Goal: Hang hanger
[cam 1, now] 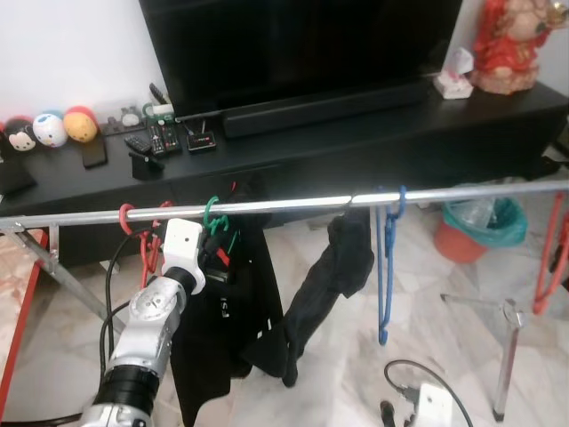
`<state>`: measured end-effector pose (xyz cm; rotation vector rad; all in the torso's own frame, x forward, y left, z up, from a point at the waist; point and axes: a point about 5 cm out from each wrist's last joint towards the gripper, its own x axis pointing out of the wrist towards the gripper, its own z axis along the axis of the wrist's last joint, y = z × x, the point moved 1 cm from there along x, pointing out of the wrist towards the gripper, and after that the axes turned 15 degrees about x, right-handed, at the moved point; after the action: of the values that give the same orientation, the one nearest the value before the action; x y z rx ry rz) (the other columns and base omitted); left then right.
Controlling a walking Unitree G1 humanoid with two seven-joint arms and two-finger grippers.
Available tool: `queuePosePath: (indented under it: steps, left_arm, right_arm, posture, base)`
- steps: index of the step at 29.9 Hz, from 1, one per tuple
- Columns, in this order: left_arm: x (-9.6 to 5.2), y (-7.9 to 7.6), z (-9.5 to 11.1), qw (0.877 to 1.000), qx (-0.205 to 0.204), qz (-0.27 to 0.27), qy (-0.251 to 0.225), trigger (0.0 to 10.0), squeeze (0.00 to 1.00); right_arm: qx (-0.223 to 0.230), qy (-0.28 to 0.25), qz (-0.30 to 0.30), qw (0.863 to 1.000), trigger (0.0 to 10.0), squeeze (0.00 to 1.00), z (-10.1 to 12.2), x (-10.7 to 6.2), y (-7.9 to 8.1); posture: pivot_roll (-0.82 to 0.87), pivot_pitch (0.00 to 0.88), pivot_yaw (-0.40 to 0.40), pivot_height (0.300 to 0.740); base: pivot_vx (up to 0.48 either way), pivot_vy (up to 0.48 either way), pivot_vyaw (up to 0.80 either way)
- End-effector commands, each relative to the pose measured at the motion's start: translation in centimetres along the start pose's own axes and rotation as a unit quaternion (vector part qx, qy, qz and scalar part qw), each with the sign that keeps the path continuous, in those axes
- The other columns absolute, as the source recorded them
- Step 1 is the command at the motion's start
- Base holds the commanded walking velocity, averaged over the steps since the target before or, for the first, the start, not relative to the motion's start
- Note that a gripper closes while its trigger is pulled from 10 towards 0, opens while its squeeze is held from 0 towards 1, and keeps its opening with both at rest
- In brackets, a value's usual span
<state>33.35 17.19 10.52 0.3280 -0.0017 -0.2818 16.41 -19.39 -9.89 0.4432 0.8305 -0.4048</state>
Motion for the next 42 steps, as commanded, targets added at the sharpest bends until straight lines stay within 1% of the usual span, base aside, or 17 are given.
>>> queuePosePath:
  steps: [1,7,12,16,18,21,26,29,33,35,36,39,42]
  left_arm:
    - [0.4,-0.3,1.2,1.0,0.003,-0.005,-0.027,10.0,0.0]
    - [0.3,-0.7,1.1,0.999,0.001,-0.019,-0.029,10.0,0.0]
    - [0.3,-1.1,0.4,0.999,0.011,-0.037,-0.006,10.0,0.0]
    - [0.4,-1.2,0.2,0.999,0.012,-0.041,0.001,10.0,0.0]
    - [0.7,-1.4,0.1,0.999,0.012,-0.048,0.006,10.0,0.0]
    - [1.2,-1.5,0.0,0.999,0.02,-0.043,0.015,10.0,0.0]
    - [2.2,-1.3,0.2,0.999,0.013,-0.018,0.026,10.0,0.0]
    - [2.9,-1.3,0.3,0.999,-0.003,-0.004,0.035,10.0,0.0]
    - [4.0,-1.4,0.7,0.999,-0.017,0.008,0.034,10.0,0.0]
    - [4.1,-1.3,0.8,0.999,-0.018,0.009,0.034,10.0,0.0]
    - [4.4,-1.3,1.0,0.999,-0.019,0.015,0.036,10.0,0.0]
    - [4.9,-1.5,1.0,0.998,-0.002,0.017,0.058,10.0,0.0]
    - [5.1,-1.6,0.8,0.998,0.0,0.018,0.067,10.0,0.0]
  right_arm:
    - [-0.001,0.008,-0.01,1.0,10.0,0.0,-0.3,-0.1,-0.6]
    - [-0.002,0.01,-0.009,1.0,10.0,0.0,-0.4,-0.1,-0.6]
    - [-0.002,0.012,-0.007,1.0,10.0,0.0,-0.4,-0.1,-0.5]
    - [-0.002,0.012,-0.006,1.0,10.0,0.0,-0.3,-0.1,-0.4]
    - [-0.002,0.012,-0.004,1.0,10.0,0.0,-0.3,0.0,-0.4]
    - [-0.001,0.01,-0.003,1.0,10.0,0.0,-0.2,0.0,-0.3]
    - [-0.001,0.005,0.001,1.0,10.0,0.0,0.1,0.0,-0.2]
    - [-0.002,0.001,0.004,1.0,10.0,0.0,0.3,0.1,0.0]
    - [-0.005,-0.006,0.008,1.0,10.0,0.0,0.7,0.2,0.1]
    - [-0.005,-0.006,0.009,1.0,10.0,0.0,0.7,0.2,0.1]
    - [-0.006,-0.009,0.009,1.0,10.0,0.0,0.9,0.2,0.1]
    - [-0.008,-0.015,0.01,1.0,10.0,0.0,1.2,0.3,0.1]
    - [-0.011,-0.015,0.012,1.0,10.0,0.0,1.3,0.3,0.1]
  posture:
    - [-0.04,0.0,0.058,0.74]
    - [-0.04,0.0,0.057,0.74]
    - [-0.03,0.0,0.054,0.74]
    - [-0.03,0.0,0.051,0.74]
    - [-0.04,0.0,0.048,0.74]
    - [-0.04,0.0,0.045,0.74]
    - [-0.04,0.0,0.037,0.74]
    - [-0.04,0.0,0.027,0.74]
    - [-0.05,0.0,0.017,0.74]
    - [-0.05,0.0,0.017,0.74]
    - [-0.05,0.0,0.013,0.74]
    - [-0.06,0.0,0.006,0.74]
    - [-0.05,0.0,0.0,0.74]
  base:
    - [0.266,0.0,0.0]
    - [0.084,0.0,0.0]
    - [0.0,0.0,0.0]
    - [0.0,0.0,0.0]
    - [0.0,0.0,0.0]
    - [0.0,0.0,0.0]
    - [0.0,0.0,0.0]
    - [0.0,0.0,0.0]
    - [0.0,0.0,0.0]
    - [0.0,0.0,0.0]
    - [0.0,0.0,0.0]
    - [0.0,0.0,0.0]
    - [0.0,0.0,0.0]
